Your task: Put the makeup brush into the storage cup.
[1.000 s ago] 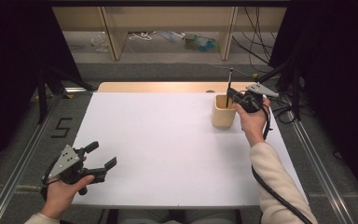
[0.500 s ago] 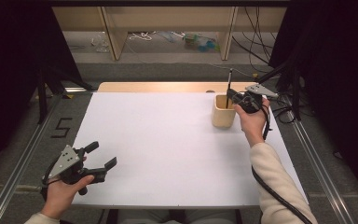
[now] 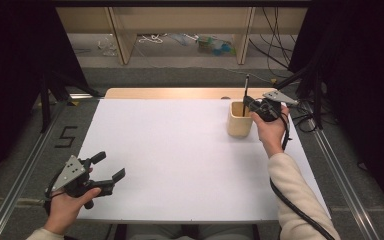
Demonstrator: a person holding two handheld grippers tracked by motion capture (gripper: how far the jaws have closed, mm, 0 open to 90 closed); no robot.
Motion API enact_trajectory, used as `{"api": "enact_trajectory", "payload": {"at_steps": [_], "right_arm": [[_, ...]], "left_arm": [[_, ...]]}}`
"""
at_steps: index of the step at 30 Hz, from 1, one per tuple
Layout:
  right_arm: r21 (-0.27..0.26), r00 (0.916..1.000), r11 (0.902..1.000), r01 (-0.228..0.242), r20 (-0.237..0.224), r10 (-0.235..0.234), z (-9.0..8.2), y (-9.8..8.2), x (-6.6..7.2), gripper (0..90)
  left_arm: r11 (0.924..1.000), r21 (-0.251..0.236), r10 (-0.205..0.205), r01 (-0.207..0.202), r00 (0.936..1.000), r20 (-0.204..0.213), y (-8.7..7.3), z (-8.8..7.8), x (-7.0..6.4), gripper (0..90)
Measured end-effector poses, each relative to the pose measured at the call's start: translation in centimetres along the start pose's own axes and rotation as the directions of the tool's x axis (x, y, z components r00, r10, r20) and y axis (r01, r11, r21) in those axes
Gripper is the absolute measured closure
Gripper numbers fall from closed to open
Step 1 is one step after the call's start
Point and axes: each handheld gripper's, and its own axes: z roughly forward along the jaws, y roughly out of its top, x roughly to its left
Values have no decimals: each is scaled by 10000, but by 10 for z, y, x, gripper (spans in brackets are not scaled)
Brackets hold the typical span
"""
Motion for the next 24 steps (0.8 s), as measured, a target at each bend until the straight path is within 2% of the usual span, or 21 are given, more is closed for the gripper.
{"api": "enact_trajectory", "payload": {"at_steps": [3,4,12,14,15,19,20,24], "right_arm": [[-117,10000,9999,-34,-91,33,1,-1,0,843],[9,10000,10000,-10,5,10,1,-1,0,843],[48,10000,10000,32,28,-32,1,-2,-1,843],[71,10000,9999,-74,50,74,2,-2,0,843],[45,10000,10000,48,30,-48,2,-3,-1,843],[147,10000,9998,-92,11,92,2,-3,0,843],[102,10000,9999,35,46,-35,3,-3,-1,842],[116,10000,9999,57,34,-57,3,-4,-1,842]], "left_arm": [[10000,9,5,-5,10000,-3,0,0,0,82],[10000,8,6,-6,10000,-2,0,0,0,82],[10000,18,1,-1,10000,-9,0,0,0,82],[10000,14,6,-6,10000,-7,0,0,0,82],[10000,11,-1,1,10000,-10,0,0,0,82],[10000,16,-13,13,10000,-16,0,0,0,82],[10000,16,3,-3,10000,-11,0,0,0,82],[10000,17,-17,17,10000,-15,0,0,0,82]]}}
